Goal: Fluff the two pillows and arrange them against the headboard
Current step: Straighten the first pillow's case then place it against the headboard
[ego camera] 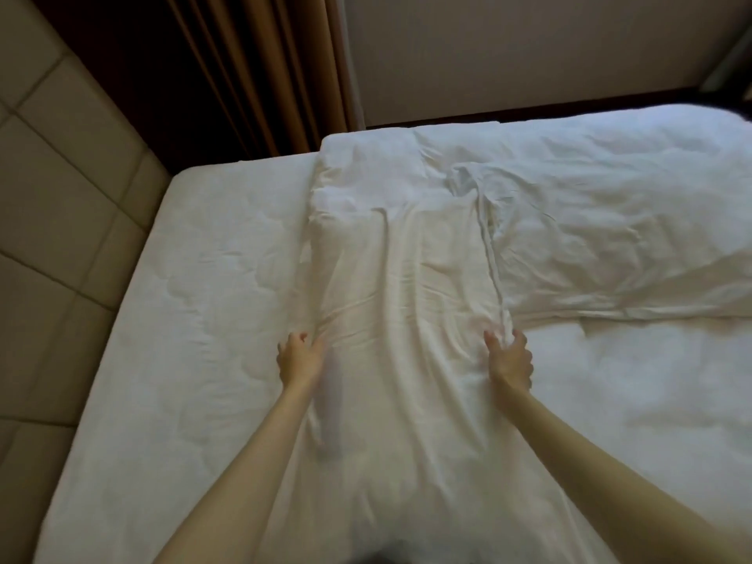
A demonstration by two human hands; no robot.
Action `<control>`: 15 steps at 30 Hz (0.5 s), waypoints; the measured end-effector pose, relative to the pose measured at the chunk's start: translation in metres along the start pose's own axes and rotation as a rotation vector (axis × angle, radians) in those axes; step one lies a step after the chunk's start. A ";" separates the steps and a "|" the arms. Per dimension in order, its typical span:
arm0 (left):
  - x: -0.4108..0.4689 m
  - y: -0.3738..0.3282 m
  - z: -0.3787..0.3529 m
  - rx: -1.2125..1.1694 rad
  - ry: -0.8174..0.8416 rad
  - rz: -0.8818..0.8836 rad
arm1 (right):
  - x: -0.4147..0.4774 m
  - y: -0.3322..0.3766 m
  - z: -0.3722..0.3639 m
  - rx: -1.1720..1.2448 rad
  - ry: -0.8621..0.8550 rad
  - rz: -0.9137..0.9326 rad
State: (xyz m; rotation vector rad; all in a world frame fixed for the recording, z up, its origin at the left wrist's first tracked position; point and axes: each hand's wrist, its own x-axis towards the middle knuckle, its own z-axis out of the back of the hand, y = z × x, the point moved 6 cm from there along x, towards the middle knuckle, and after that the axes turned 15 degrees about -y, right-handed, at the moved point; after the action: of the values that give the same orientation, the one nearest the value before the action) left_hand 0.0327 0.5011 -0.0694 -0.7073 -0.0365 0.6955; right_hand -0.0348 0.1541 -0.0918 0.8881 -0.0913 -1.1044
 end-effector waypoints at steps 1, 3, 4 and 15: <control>0.007 0.012 -0.005 0.007 0.051 0.044 | -0.005 -0.002 -0.004 -0.101 -0.001 0.051; 0.016 0.030 -0.018 -0.015 0.177 0.089 | -0.015 -0.007 -0.010 -0.247 -0.045 0.115; 0.016 0.035 -0.024 -0.046 0.245 0.100 | -0.020 -0.007 -0.009 -0.321 -0.112 0.181; 0.011 0.064 -0.061 -0.147 0.546 0.363 | -0.001 -0.045 -0.016 -0.386 0.025 0.173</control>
State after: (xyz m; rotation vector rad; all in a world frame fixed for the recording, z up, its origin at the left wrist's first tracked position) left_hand 0.0200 0.5066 -0.1573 -1.0404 0.5578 0.8296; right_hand -0.0605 0.1570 -0.1324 0.5367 0.0646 -0.9086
